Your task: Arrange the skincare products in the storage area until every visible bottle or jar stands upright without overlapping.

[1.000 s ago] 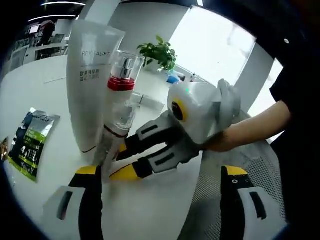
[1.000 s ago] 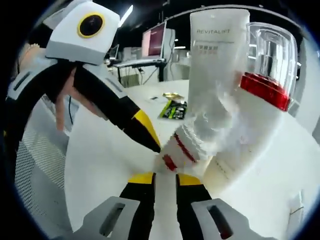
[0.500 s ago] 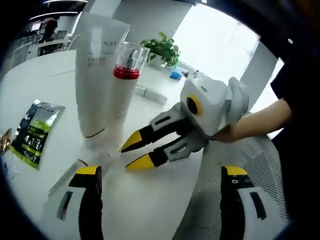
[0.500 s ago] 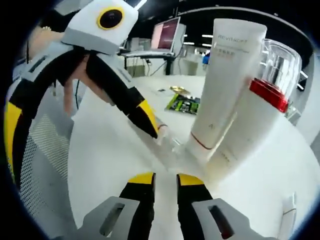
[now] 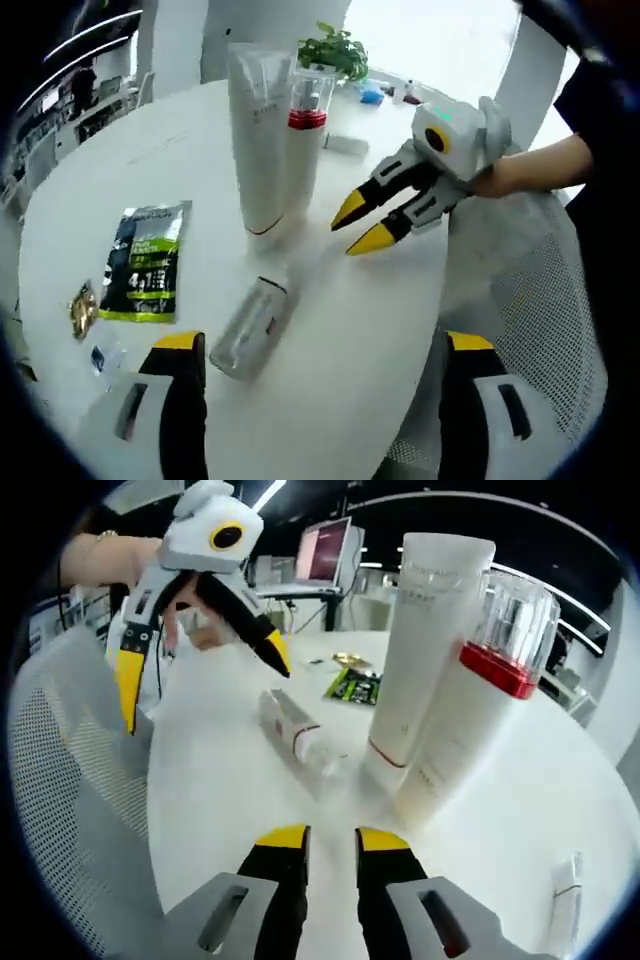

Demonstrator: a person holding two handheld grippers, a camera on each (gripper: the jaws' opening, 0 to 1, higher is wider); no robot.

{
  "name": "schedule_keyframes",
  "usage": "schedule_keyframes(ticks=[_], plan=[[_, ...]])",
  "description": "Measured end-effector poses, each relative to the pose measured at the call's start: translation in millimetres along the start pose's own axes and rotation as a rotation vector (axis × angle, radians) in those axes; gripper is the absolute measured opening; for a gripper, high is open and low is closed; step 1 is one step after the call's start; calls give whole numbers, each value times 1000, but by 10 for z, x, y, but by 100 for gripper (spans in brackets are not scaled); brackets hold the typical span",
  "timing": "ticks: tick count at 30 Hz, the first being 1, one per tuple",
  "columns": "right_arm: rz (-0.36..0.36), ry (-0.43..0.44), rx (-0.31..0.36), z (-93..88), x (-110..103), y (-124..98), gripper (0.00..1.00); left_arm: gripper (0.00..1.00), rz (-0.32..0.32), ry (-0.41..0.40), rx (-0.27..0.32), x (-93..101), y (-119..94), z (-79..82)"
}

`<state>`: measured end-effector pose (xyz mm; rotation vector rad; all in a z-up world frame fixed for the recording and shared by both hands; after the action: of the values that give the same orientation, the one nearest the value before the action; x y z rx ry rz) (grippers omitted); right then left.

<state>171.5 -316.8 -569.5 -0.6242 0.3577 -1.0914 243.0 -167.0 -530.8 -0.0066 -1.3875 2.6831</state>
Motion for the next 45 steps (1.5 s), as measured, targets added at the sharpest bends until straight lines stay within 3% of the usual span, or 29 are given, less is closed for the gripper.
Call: schedule_keyframes(ticks=[3,10,15,19,25,29,35,38,42,45], plan=[[-11,6,9,27,10,-106,11,81,11,62,-66,-93,52,19],[-58,48,47,39,118,-427,13,54,31,195,-201,-247,241,58],[-124,80,33,-80,238,-711,14,43,41,279,-249,-345,364,68],[-176,124,30,-193,308,-924,13,35,39,290,-231,-398,446,127],[-216,160,36,-219,354,-1139,14,33,46,293,-265,-404,468,165],[-234,160,25,-272,382,-1225,13,28,53,312,-306,-457,480,109],[-243,182,36,-264,387,-1273,13,22,40,331,-307,-465,500,101],[-230,187,36,-245,351,-1252,13,24,54,378,-274,-452,518,147],[-175,148,40,-198,289,-1208,12,23,55,325,-263,-493,514,113],[-96,89,38,-137,220,-1163,12,23,43,279,-213,-455,496,102]])
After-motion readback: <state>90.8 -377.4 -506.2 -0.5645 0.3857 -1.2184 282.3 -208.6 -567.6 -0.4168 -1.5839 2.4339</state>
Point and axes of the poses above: the point that each gripper's makers call its tool centre point, and the gripper's own axes: y roughly forward along the fingers, x roughly to its right, z roughly out of its top, the point moved 5 cm from there along -y, roughly backward along the fingers, and after that the axes turned 5 degrees about y, right-handed, at the moved point
